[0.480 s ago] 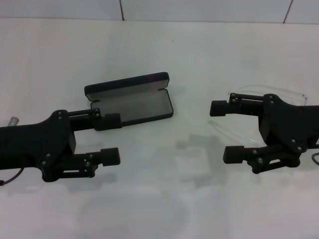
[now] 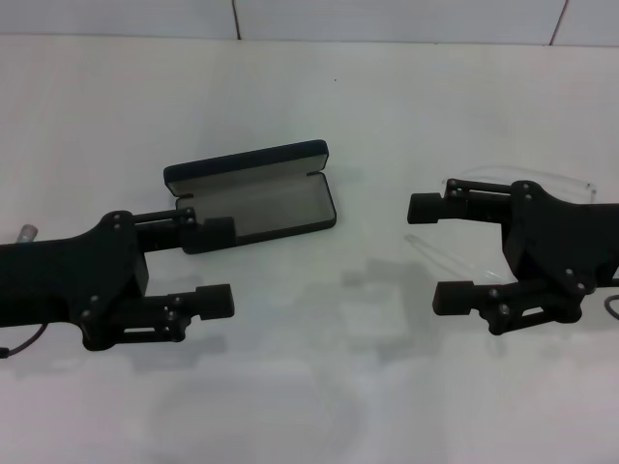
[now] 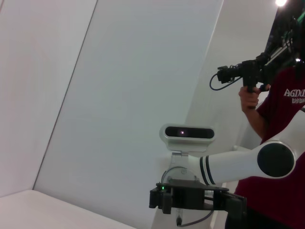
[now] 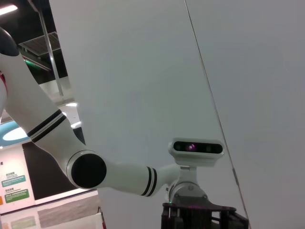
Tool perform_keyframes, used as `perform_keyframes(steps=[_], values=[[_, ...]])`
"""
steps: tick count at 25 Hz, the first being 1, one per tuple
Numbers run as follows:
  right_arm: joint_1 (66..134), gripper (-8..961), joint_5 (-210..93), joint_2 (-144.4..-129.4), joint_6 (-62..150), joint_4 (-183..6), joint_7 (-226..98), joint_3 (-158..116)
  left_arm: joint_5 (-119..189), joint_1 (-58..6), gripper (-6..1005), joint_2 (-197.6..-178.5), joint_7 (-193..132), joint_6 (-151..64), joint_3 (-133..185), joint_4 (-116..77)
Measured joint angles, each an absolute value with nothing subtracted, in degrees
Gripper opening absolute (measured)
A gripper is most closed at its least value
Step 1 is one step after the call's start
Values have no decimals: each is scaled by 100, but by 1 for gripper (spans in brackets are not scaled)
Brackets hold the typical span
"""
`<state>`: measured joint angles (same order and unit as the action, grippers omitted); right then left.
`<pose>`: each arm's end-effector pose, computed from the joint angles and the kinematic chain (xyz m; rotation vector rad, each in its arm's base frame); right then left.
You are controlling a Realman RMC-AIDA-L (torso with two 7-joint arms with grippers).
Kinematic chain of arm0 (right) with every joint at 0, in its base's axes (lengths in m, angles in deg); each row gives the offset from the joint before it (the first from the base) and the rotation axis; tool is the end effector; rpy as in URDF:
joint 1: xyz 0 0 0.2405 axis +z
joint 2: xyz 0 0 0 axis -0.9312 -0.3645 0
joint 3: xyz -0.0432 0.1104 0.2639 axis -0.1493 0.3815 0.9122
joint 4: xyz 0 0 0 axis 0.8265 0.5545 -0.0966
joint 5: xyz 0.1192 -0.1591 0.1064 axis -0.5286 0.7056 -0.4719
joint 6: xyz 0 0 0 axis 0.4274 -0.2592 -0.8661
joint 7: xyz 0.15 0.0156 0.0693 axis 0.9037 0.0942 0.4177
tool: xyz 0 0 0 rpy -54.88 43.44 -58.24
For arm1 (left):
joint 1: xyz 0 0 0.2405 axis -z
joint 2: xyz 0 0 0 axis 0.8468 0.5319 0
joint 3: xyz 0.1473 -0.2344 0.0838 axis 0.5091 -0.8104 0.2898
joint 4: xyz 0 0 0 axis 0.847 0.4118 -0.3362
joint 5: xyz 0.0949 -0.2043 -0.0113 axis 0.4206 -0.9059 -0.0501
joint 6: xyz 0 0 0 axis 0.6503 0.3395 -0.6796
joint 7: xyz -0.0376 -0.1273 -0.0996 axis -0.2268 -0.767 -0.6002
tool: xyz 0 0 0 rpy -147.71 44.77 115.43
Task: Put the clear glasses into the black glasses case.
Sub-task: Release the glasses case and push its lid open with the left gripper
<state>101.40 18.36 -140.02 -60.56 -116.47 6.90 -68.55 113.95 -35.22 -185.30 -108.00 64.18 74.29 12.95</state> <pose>0.2123 0.3190 -0.0172 2.7192 -0.2166 -1.2362 -0.2729 0.2844 0.0169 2.7776 0.4736 1.2235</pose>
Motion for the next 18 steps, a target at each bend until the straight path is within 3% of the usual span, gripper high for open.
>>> perform_keyframes(steps=[8, 18], values=[[9787, 873, 1121, -13958, -5925, -11640, 387, -6641, 11320, -3467, 719, -18603, -11191, 6398, 6924, 1499], [9066, 872, 115, -13939, -6264, -11157, 164, -5209, 11246, -3441, 717, -19211, -12889, 5483, 6345, 4567]])
